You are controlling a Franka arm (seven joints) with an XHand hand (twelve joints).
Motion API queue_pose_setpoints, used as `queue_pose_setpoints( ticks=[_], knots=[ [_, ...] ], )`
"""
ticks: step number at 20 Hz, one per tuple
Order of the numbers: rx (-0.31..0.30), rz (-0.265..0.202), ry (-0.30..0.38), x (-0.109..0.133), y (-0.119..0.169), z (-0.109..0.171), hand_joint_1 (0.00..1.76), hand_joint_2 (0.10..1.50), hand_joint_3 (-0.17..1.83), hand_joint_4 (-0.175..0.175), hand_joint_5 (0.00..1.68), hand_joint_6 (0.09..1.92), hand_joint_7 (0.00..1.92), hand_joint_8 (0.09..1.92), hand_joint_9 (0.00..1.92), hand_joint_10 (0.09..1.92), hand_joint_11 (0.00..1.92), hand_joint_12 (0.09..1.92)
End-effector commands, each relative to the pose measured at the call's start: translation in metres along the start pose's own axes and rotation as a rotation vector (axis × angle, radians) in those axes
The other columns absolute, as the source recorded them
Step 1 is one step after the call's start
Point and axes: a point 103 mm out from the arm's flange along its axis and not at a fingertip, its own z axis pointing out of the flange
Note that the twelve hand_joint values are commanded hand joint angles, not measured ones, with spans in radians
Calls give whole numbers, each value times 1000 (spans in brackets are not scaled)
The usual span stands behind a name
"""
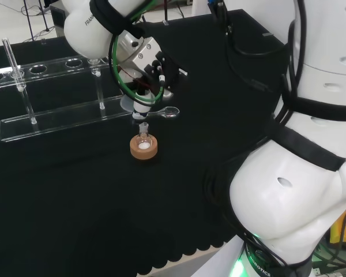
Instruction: Remove the funnel from the round-bottom flask.
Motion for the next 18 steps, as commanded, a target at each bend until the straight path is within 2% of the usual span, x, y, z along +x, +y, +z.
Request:
queue_pose_setpoints(
  ticks=[1,8,14,18],
  knots=[
    [31,8,-15,-7,-12,-18,780,661,623,55,909,774,876,546,1143,359,661,1246],
    [76,-2,19,-25,-39,-41,772,658,628,47,870,803,851,553,1132,346,636,1259],
    [12,38,44,-42,-65,-68,764,658,631,47,857,816,840,558,1123,341,626,1262],
    [-32,62,65,-51,-72,-85,759,658,632,46,850,822,837,560,1121,341,625,1263]
  ],
)
